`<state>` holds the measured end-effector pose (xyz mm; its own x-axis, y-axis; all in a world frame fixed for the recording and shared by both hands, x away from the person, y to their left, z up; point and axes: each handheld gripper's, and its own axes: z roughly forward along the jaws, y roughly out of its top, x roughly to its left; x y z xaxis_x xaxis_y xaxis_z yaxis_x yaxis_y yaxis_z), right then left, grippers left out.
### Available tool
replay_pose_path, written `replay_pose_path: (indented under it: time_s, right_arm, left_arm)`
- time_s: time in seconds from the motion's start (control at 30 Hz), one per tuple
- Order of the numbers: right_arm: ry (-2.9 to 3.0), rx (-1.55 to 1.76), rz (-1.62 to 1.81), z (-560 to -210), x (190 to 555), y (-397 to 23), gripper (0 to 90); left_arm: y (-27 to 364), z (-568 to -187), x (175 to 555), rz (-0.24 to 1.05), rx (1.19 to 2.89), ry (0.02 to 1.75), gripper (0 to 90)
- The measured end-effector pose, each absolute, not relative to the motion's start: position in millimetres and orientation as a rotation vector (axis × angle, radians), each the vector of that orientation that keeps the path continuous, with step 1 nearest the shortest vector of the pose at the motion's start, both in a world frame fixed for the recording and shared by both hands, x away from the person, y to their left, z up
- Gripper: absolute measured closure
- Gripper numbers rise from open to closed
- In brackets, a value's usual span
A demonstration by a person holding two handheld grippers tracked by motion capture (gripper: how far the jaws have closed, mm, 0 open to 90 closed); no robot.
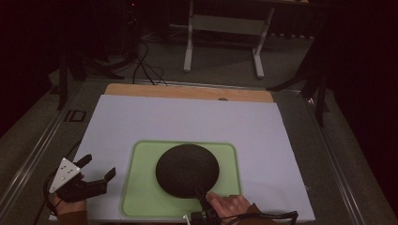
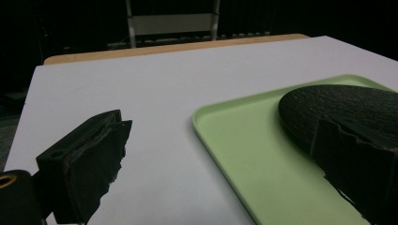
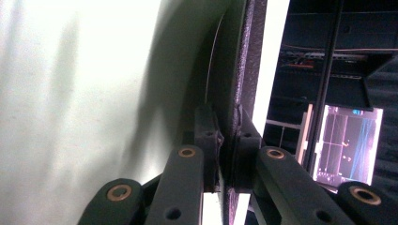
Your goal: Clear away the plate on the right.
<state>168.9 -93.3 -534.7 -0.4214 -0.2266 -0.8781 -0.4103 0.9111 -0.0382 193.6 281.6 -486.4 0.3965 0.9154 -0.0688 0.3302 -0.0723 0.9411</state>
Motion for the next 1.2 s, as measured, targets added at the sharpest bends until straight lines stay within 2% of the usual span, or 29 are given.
replay_pose_path:
  time_s: [0.53,1.2]
  right_arm:
    - [2.084,-0.458,0.234,-532,173,-97,84.8]
    - [2.26,-0.455,0.289,-531,172,-105,75.9]
  left_arm:
    - [282,-486,192,0.714,1.621,1.125,3.8]
    - [283,-487,192,0.714,1.621,1.129,3.8]
